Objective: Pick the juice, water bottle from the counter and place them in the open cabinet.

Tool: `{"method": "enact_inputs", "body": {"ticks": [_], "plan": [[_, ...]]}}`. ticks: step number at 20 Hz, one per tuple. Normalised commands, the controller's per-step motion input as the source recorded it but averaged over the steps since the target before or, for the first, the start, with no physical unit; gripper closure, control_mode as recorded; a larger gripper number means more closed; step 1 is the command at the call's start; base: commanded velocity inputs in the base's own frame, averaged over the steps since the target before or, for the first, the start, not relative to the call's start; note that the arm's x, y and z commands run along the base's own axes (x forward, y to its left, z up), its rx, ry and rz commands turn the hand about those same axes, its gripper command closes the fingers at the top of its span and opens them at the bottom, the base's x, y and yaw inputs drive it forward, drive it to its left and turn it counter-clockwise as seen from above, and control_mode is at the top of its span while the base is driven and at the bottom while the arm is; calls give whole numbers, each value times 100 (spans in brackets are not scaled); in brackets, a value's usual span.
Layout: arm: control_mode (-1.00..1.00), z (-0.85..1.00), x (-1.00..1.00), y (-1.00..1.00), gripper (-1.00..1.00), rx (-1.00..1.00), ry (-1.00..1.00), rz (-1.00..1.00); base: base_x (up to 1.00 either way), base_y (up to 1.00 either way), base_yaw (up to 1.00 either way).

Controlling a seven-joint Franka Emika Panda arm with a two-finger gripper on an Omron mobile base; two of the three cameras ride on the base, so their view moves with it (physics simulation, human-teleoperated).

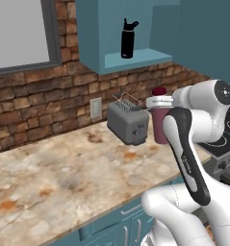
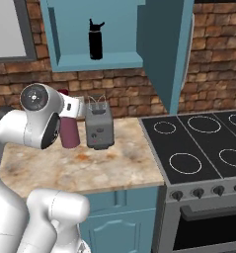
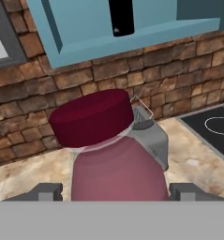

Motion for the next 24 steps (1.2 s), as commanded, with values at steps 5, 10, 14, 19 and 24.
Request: {"method": "enact_inputs", "body": {"ticks": [5, 10, 14, 19, 24], "plan": [[100, 0, 0, 0, 100, 0, 0, 0, 17, -1, 0], [100, 0, 0, 0, 100, 0, 0, 0, 0, 0, 0], [100, 0, 0, 0, 100, 0, 0, 0, 0, 0, 0], [100, 0, 0, 0, 100, 0, 0, 0, 0, 0, 0], [-100, 0, 0, 0, 100, 0, 0, 0, 0, 0, 0]]}}
